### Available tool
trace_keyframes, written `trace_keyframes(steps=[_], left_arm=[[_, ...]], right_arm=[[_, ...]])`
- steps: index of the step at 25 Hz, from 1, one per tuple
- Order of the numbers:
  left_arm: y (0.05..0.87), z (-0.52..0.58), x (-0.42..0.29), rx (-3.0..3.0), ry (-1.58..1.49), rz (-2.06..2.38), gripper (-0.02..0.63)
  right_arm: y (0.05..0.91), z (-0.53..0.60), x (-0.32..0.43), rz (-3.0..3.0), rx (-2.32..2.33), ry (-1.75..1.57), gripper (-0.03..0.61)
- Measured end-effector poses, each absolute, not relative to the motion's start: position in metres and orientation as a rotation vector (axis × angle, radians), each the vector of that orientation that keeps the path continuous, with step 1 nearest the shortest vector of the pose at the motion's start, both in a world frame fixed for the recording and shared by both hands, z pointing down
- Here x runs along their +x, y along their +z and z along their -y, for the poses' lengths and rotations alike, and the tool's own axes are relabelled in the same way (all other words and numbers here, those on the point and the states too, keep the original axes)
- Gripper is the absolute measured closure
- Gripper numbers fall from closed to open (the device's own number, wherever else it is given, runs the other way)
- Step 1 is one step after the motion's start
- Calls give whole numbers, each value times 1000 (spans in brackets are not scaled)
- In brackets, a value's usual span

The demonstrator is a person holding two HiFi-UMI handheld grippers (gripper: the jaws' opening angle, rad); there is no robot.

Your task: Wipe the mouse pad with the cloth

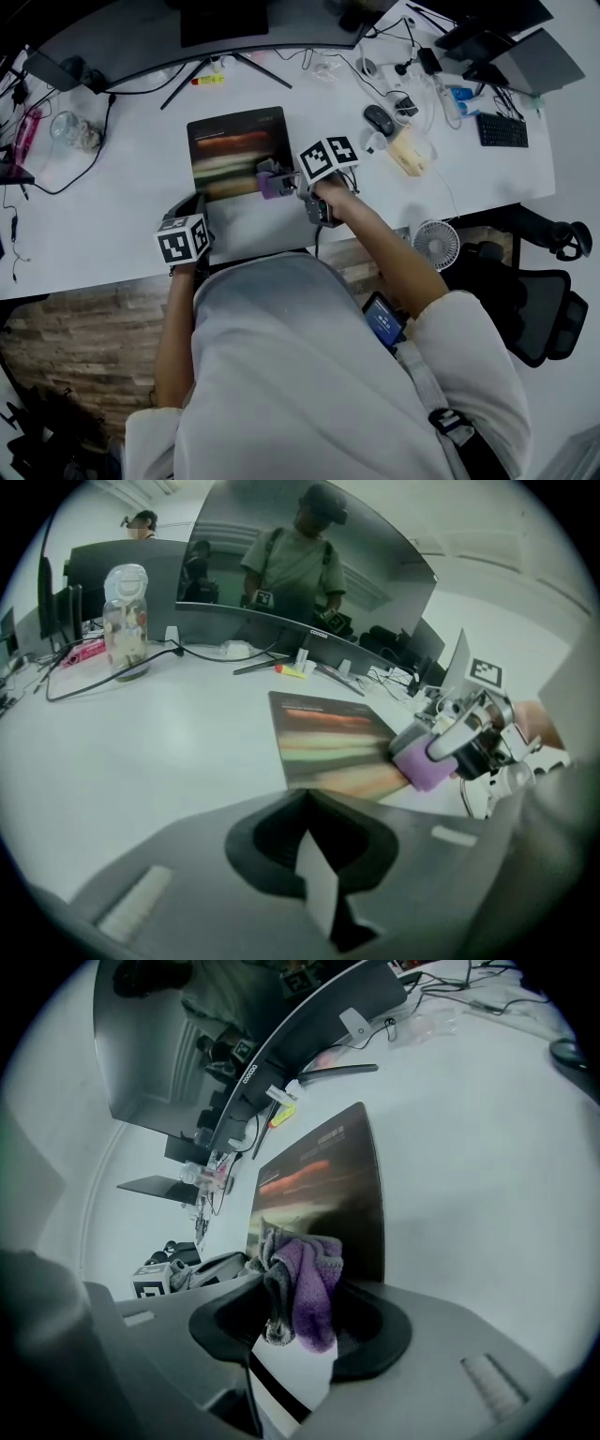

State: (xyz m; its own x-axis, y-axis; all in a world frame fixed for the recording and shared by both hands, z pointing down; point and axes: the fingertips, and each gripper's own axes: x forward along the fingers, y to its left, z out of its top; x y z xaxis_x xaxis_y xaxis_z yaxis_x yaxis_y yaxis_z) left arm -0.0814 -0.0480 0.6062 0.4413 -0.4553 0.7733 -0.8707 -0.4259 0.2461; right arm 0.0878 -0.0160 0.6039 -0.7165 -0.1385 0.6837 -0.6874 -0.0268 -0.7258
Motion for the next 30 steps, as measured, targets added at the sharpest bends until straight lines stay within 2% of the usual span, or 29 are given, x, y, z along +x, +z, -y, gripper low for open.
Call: trace_keyframes(steps=[8,15,18,30], left_arm=[[605,48,-80,2062,831,1132,614],[601,43,-76,2092,846,1003,614],[585,40,-73,2139,846,969,614],[485,28,-77,2290,672,946,614]], right_arm=[[600,10,112,1848,950,1731,391],[568,13,124,2006,1103,1315,391],[548,9,124,2038,1187,1193,391],[444,-17,103,2227,1452,1046,393]])
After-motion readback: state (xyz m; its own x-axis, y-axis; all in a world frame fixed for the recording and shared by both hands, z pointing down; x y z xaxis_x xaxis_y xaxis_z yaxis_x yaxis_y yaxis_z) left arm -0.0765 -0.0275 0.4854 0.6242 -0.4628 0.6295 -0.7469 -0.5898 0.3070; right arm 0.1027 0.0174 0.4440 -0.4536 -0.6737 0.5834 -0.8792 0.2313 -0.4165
